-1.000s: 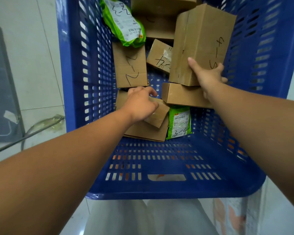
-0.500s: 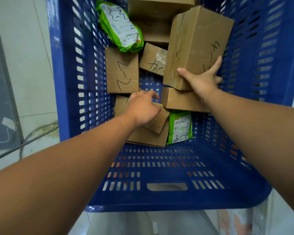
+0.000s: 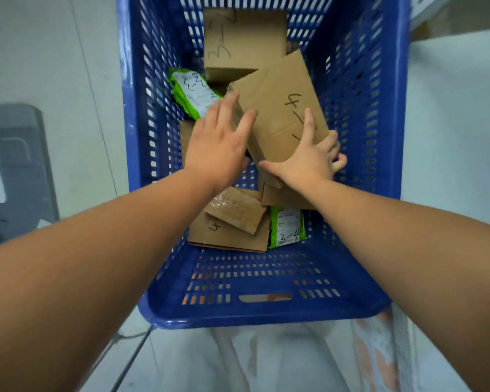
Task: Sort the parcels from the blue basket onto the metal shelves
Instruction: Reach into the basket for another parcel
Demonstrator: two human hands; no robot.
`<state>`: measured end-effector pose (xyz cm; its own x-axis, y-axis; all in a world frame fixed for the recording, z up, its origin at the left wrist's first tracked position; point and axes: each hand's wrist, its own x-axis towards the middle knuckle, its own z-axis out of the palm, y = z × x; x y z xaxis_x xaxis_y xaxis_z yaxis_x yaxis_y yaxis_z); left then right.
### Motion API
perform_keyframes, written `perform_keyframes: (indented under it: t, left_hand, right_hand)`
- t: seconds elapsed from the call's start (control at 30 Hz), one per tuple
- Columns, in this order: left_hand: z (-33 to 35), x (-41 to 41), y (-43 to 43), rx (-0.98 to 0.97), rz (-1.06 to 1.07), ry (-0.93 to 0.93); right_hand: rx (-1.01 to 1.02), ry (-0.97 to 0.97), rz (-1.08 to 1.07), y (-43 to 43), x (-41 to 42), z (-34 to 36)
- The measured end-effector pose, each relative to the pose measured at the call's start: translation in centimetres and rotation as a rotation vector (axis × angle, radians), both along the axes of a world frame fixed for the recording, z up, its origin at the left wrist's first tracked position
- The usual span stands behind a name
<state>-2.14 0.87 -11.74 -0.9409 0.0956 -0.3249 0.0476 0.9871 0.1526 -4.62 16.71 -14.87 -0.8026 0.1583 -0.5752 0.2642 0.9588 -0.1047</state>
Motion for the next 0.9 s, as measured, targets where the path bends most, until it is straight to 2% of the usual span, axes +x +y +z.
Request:
perform_keyframes:
  t: [0.2, 0.3, 0.37, 0.43, 0.63, 0.77, 0.9]
  left_hand:
    - [5.4, -0.2, -0.7, -0.221, -0.347, -0.079]
    - [8.1, 0.0, 0.0, -0.24, -0.423, -0.263]
    - [9.9, 0.5, 0.7, -0.241, -0.502, -0.402]
    - [11.4, 1.4, 1.1, -0.235, -0.521, -0.453]
    - [16.2, 3.5, 2.3, -0.251, -0.468, -0.318]
    - [21.1, 4.5, 4.2, -0.211, -0.468, -0.164]
    - [25.7, 4.9, 6.6, -0.119, -0.421, -0.126]
  right_hand:
    - [0.024, -0.076, 0.48, 1.9, 1.5, 5.6]
    - [-0.008, -0.113, 0.711, 3.2, 2.8, 8.4]
    - [-0.022, -0.115, 0.785, 4.0, 3.6, 10.4]
    - [-0.013, -0.098, 0.819, 4.9, 4.3, 12.4]
    - [-0.023, -0.042, 0.804, 7.8, 5.1, 19.8]
    - [0.06, -0.002, 0.963, 9.5, 5.2, 25.9]
    - [0.132, 0.103, 0.849, 11.1, 6.1, 32.4]
